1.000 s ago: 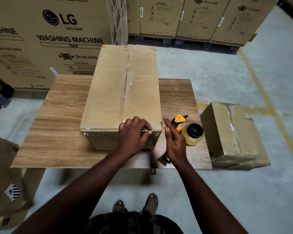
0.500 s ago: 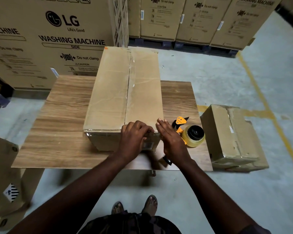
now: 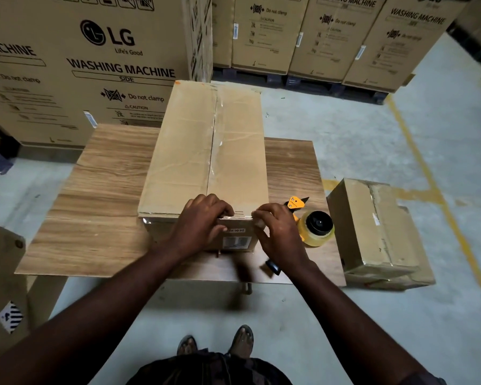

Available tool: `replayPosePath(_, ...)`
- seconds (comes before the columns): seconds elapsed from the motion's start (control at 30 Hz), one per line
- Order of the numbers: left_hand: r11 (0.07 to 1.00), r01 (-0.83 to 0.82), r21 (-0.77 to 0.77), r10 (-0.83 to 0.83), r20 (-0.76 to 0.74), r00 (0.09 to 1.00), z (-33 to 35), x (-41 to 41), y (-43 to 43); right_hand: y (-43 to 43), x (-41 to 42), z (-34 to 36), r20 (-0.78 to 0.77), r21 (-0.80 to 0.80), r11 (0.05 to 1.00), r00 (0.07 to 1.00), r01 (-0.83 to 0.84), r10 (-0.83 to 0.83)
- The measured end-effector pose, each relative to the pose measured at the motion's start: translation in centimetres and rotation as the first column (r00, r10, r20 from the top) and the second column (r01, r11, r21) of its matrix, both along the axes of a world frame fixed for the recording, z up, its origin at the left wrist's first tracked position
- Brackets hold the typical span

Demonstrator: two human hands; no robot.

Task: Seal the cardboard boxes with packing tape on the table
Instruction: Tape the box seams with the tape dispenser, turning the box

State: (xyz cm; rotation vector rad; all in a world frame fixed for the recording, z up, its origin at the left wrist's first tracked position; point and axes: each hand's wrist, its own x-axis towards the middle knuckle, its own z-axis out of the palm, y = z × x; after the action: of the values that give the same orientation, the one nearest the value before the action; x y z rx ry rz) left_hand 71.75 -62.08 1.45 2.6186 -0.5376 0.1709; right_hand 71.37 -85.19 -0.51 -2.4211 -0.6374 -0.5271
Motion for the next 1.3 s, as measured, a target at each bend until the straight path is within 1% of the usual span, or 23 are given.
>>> replayPosePath(0.07,0.999,-0.011,-0.046,0.012,0.02,1.0,0.2,0.0,0.0,1.1,0.0,0.5,0.014,-0.008,1.0,1.0,0.002,-0.002)
replayPosePath(0.2,0.999,-0.028,-0.035,0.03,0.042,0.999,0.0,0.0,0.3,1.7,0.1,0.3,0.016,0.014,0.999,0.999,-0.031,0.031)
replayPosePath(0.33,1.0,0.008,0.021,-0.008,-0.023,1.0,-0.1,-0.1,1.1,0.9,-0.2,0.0,-0.002,-0.05,0.998,0.999,-0.045,0.045)
replayPosePath(0.43,0.999,0.029,-0.023,-0.029,0.005,1.0,0.4,-0.2,1.6,2.0,0.0,0.9,-0.018,-0.077,0.996,0.999,-0.053,0.052)
replayPosePath(0.53,0.999,-0.007,-0.049,0.007,-0.007,1.0,0.8,0.3,2.6,3.8,0.8,1.5,-0.026,-0.097,0.991,0.995,-0.095,0.093)
replayPosePath(0.6,0.999,-0.021,-0.038,0.021,-0.007,1.0,0.5,0.3,3.7,4.5,1.0,1.1,-0.026,-0.091,0.992,0.996,-0.086,0.084)
replayPosePath(0.73,1.0,0.004,0.014,-0.004,0.009,1.0,0.0,-0.2,4.5,4.1,0.0,-0.4,-0.006,-0.056,0.996,0.998,-0.068,0.067)
replayPosePath(0.8,1.0,0.015,0.024,-0.015,-0.015,1.0,0.2,-0.1,4.5,4.2,-0.2,-0.3,-0.013,-0.04,0.998,0.999,-0.049,0.049)
replayPosePath(0.87,1.0,0.02,0.004,-0.02,-0.043,0.999,0.4,0.1,4.6,5.1,-0.1,0.6,-0.022,-0.043,0.998,0.999,-0.04,0.039)
replayPosePath(1.0,0.997,-0.01,-0.078,0.008,-0.03,1.0,0.5,0.1,4.5,7.0,0.6,1.4,-0.028,-0.095,0.995,0.999,-0.027,0.025)
replayPosePath(1.1,0.998,-0.01,-0.061,0.008,-0.034,0.999,0.3,0.0,4.5,6.6,0.5,0.8,-0.051,-0.081,0.996,0.998,-0.038,0.034)
replayPosePath(1.23,0.998,0.048,-0.046,-0.052,-0.085,0.995,0.5,0.1,5.0,6.3,0.2,0.8,-0.106,-0.107,0.994,0.994,-0.022,0.011)
replayPosePath(1.3,0.998,0.031,-0.056,-0.034,-0.05,0.998,0.7,0.0,5.5,7.0,0.3,1.4,-0.133,-0.109,0.994,0.991,0.012,-0.027)
